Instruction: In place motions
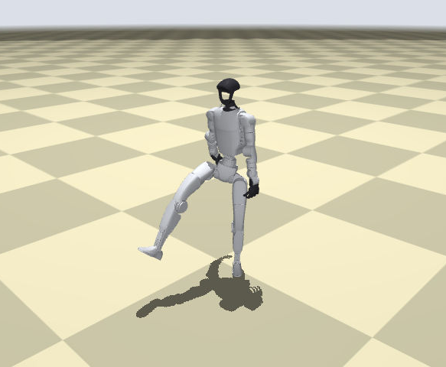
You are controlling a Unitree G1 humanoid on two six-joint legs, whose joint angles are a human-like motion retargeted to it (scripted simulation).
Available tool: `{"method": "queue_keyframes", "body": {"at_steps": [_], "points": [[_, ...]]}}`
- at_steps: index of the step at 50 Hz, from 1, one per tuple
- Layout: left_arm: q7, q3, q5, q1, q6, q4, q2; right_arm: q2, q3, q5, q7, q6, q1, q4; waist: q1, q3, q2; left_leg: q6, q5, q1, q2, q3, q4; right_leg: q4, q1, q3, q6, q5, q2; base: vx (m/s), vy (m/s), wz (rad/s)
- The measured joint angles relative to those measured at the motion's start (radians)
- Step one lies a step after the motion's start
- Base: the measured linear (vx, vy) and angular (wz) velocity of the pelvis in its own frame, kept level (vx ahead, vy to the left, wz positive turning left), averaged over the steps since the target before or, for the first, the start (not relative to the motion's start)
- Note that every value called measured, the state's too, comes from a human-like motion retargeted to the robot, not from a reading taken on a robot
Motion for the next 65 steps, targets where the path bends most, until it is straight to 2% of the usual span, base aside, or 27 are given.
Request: {"method": "queue_keyframes", "body": {"at_steps": [3, 5, 8, 10, 14, 19, 24, 28, 30, 33, 35, 38, 43, 45, 50, 52, 55, 60, 65], "points": [[-0.013, -0.020, 0.026, -0.033, -0.041, -0.072, 0.012, 0.010, -0.012, 0.085, -0.010, 0.064, 0.050, 0.000, -0.069, 0.058, 0.048, -0.003, -0.001, -0.028, 0.066, -0.016, 0.015, -0.204, -0.078, 0.030, 0.005, -0.019, 0.010, -0.04, 0.04, 0.24], [-0.005, -0.035, 0.031, -0.050, -0.061, -0.108, 0.017, 0.025, -0.024, 0.130, -0.012, 0.097, 0.072, 0.000, -0.083, 0.083, 0.061, 0.004, -0.007, -0.041, 0.086, -0.035, 0.041, -0.252, -0.103, 0.077, -0.005, -0.021, 0.019, 0.00, 0.00, 0.00], [0.014, -0.056, 0.019, -0.073, -0.066, -0.133, 0.016, 0.059, -0.052, 0.133, 0.019, 0.087, 0.073, 0.000, -0.060, 0.102, 0.046, 0.021, -0.007, -0.029, 0.064, -0.074, 0.074, -0.229, -0.072, 0.146, -0.020, -0.007, 0.031, 0.00, 0.00, 0.00], [0.019, -0.054, 0.008, -0.076, -0.058, -0.138, 0.004, 0.076, -0.061, 0.104, 0.051, 0.050, 0.054, 0.000, -0.039, 0.092, 0.029, 0.022, 0.002, -0.013, 0.040, -0.061, 0.069, -0.232, -0.022, 0.151, -0.011, -0.001, 0.031, -0.01, 0.03, -0.02], [0.011, -0.011, -0.026, -0.030, -0.055, -0.117, -0.040, 0.072, -0.033, 0.023, 0.068, -0.028, -0.014, -0.007, 0.026, -0.004, -0.004, 0.015, 0.017, 0.012, -0.030, 0.019, 0.019, -0.246, 0.113, 0.064, 0.010, 0.004, 0.048, 0.05, 0.05, -0.41], [0.008, 0.051, -0.007, 0.069, -0.041, -0.022, -0.068, 0.047, 0.046, -0.017, 0.001, -0.048, -0.103, -0.097, 0.139, -0.141, -0.052, 0.002, 0.011, 0.011, -0.123, 0.087, -0.016, -0.113, 0.326, -0.009, 0.028, 0.055, 0.096, 0.10, -0.03, -0.64], [0.072, 0.117, 0.057, 0.168, 0.060, 0.147, -0.037, 0.032, 0.092, -0.043, -0.029, -0.062, -0.193, -0.209, 0.299, -0.281, -0.120, -0.019, -0.007, -0.008, -0.207, 0.159, -0.061, 0.066, 0.500, 0.002, 0.000, 0.135, 0.128, 0.07, -0.11, -0.94], [0.081, 0.166, 0.045, 0.277, 0.160, 0.185, -0.015, 0.025, 0.116, -0.073, 0.017, -0.108, -0.245, -0.330, 0.450, -0.370, -0.185, -0.047, -0.015, -0.022, -0.259, 0.229, -0.104, 0.000, 0.605, 0.062, -0.013, 0.155, 0.160, 0.06, -0.17, -1.39], [0.080, 0.191, 0.015, 0.320, 0.182, 0.185, -0.019, 0.022, 0.132, -0.084, 0.042, -0.138, -0.274, -0.396, 0.506, -0.400, -0.207, -0.065, -0.021, -0.030, -0.277, 0.270, -0.125, -0.121, 0.672, 0.067, 0.061, 0.097, 0.177, -0.03, -0.16, -1.16], [0.095, 0.256, -0.029, 0.338, 0.160, 0.185, -0.027, 0.024, 0.170, -0.088, 0.079, -0.171, -0.300, -0.488, 0.527, -0.396, -0.223, -0.092, -0.024, -0.005, -0.294, 0.308, -0.153, -0.282, 0.759, -0.062, 0.099, 0.061, 0.183, -0.03, -0.24, -0.75], [0.109, 0.332, -0.050, 0.332, 0.118, 0.185, -0.041, 0.031, 0.205, -0.087, 0.102, -0.188, -0.311, -0.544, 0.537, -0.376, -0.231, -0.112, -0.019, 0.028, -0.299, 0.334, -0.177, -0.369, 0.791, -0.066, 0.108, 0.099, 0.206, -0.02, -0.24, -0.78], [0.117, 0.385, -0.147, 0.290, 0.076, 0.179, -0.063, 0.041, 0.225, -0.095, 0.116, -0.210, -0.309, -0.572, 0.558, -0.386, -0.225, -0.133, -0.010, 0.019, -0.286, 0.369, -0.195, -0.373, 0.763, -0.044, 0.127, 0.103, 0.212, -0.08, -0.23, -0.41], [0.099, 0.372, -0.280, 0.202, 0.037, 0.123, -0.110, 0.052, 0.233, -0.133, 0.109, -0.217, -0.280, -0.501, 0.517, -0.368, -0.194, -0.159, 0.007, -0.002, -0.237, 0.376, -0.193, -0.360, 0.762, -0.100, 0.113, 0.078, 0.234, -0.09, -0.25, 0.43], [0.053, 0.341, -0.266, 0.172, 0.038, 0.094, -0.119, 0.057, 0.238, -0.160, 0.087, -0.194, -0.268, -0.424, 0.477, -0.364, -0.180, -0.169, 0.008, -0.006, -0.220, 0.372, -0.191, -0.381, 0.786, -0.134, 0.112, 0.075, 0.251, -0.05, -0.21, 0.75], [-0.081, 0.220, -0.059, 0.132, 0.017, -0.019, -0.117, 0.065, 0.191, -0.188, -0.049, -0.067, -0.230, -0.112, 0.457, -0.396, -0.165, -0.190, 0.005, -0.028, -0.193, 0.357, -0.185, -0.399, 0.793, -0.159, 0.109, 0.068, 0.271, 0.04, -0.14, 0.36], [-0.083, 0.152, -0.005, 0.125, -0.004, -0.070, -0.108, 0.060, 0.161, -0.163, -0.043, -0.010, -0.213, -0.009, 0.470, -0.395, -0.169, -0.194, 0.005, -0.028, -0.187, 0.361, -0.184, -0.399, 0.795, -0.164, 0.106, 0.064, 0.274, 0.02, -0.18, 0.01], [-0.034, 0.077, 0.045, 0.120, -0.033, -0.127, -0.101, 0.057, 0.134, -0.108, 0.035, 0.080, -0.141, 0.000, 0.477, -0.383, -0.173, -0.198, 0.007, -0.019, -0.179, 0.369, -0.183, -0.400, 0.806, -0.169, 0.100, 0.057, 0.281, 0.01, -0.12, 0.02], [0.017, 0.042, 0.098, 0.141, -0.069, -0.122, -0.104, 0.060, 0.097, -0.034, 0.037, 0.080, -0.076, 0.000, 0.448, -0.391, -0.156, -0.206, 0.003, -0.020, -0.164, 0.361, -0.182, -0.406, 0.810, -0.169, 0.098, 0.048, 0.297, 0.01, -0.06, 0.04], [0.053, 0.104, 0.025, 0.166, -0.076, 0.009, -0.116, 0.066, 0.094, -0.042, 0.005, 0.047, -0.102, 0.000, 0.432, -0.398, -0.144, -0.213, -0.002, -0.006, -0.154, 0.384, -0.192, -0.403, 0.799, -0.151, 0.093, 0.047, 0.310, 0.00, -0.05, -0.28]]}}
